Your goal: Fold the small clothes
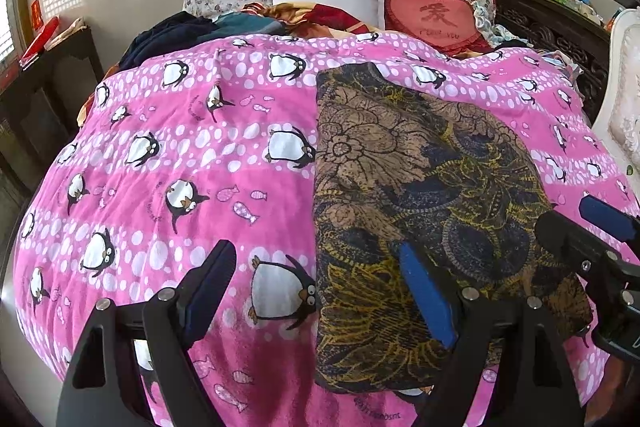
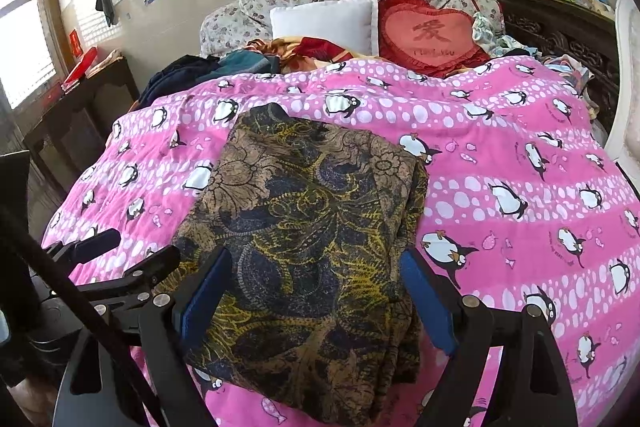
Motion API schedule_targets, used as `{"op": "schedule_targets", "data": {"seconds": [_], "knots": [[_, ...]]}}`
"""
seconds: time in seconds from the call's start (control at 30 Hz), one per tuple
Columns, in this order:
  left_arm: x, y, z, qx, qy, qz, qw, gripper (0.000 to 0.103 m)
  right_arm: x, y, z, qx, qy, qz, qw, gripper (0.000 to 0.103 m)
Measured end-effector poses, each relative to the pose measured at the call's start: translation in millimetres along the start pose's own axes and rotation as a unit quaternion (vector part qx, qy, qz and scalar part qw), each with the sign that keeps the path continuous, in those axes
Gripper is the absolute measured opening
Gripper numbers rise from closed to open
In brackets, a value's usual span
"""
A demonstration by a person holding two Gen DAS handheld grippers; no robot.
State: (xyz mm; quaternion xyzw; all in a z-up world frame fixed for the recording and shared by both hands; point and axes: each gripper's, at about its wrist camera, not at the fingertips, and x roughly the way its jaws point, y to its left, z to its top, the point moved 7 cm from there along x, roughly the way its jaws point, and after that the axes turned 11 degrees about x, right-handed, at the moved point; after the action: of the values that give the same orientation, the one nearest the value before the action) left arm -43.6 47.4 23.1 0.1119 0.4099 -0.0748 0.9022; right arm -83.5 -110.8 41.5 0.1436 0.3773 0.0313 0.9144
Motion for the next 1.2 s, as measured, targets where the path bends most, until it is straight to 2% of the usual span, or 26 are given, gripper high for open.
{"op": "schedule_targets", "data": {"seconds": [0.73, 1.03, 1.2], "knots": [[-1.2, -4.6, 0.1, 0.008, -0.002, 0.002, 1.0, 0.083, 1.4, -0.6, -1.6, 0.001, 0.006, 0.003, 1.0, 0.089], [-4.7, -6.1, 2.1, 0.016, -0.018, 0.007, 0.9997, 0.083, 4.4, -0.1, -4.4, -0.001, 0.01, 0.004, 1.0, 0.089], [-2.2, -4.3, 0.4, 0.008, -0.006, 0.0, 0.9999, 0.084, 3.8, -0.4, -4.2, 0.001, 0.009, 0.004, 1.0, 0.089]]}}
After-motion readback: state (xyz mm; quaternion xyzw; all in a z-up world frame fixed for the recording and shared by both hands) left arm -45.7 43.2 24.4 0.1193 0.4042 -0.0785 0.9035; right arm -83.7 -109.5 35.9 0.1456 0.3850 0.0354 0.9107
